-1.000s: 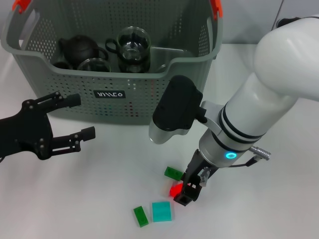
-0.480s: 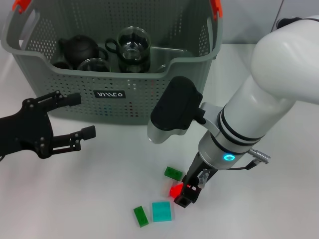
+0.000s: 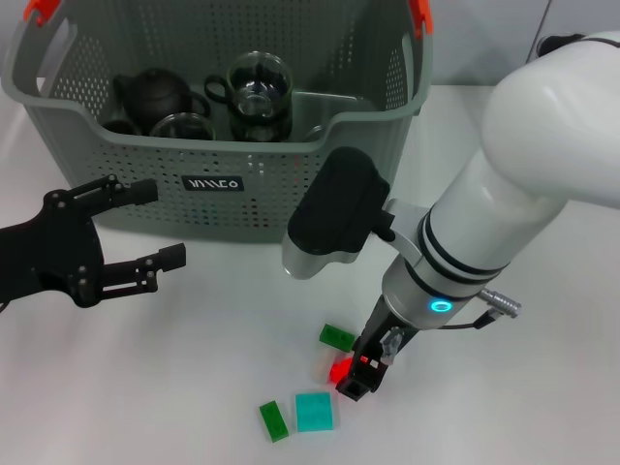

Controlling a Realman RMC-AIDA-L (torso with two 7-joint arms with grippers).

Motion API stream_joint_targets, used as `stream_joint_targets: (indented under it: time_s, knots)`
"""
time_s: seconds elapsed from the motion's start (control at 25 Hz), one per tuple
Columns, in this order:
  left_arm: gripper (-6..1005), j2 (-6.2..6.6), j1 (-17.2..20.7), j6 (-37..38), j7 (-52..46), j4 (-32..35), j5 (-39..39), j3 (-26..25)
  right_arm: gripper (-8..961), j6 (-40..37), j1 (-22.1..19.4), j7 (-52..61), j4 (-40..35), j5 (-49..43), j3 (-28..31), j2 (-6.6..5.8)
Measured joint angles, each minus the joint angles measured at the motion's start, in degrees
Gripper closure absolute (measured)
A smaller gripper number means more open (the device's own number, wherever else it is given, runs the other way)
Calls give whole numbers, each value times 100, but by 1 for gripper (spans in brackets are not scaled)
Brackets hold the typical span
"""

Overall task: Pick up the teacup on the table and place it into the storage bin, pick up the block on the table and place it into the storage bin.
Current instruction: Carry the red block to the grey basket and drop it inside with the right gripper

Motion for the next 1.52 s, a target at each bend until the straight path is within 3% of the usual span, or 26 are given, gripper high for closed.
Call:
stream_joint_targets:
  time_s: [1.04,1.32,1.52]
  knots:
    - [155,0,-4,-3,1,-8,-11,0,508,-73,3,-9,-217,-10,-72,-66]
    - [155,9,4,32,-29,-9,-18,1,498,-896,-423,-163,-1250,-642,1030,-96]
    - [155,-14,37,36,-32,-9,-31,0,491,-1467,-649,-550,-2277,-590,2400,-105]
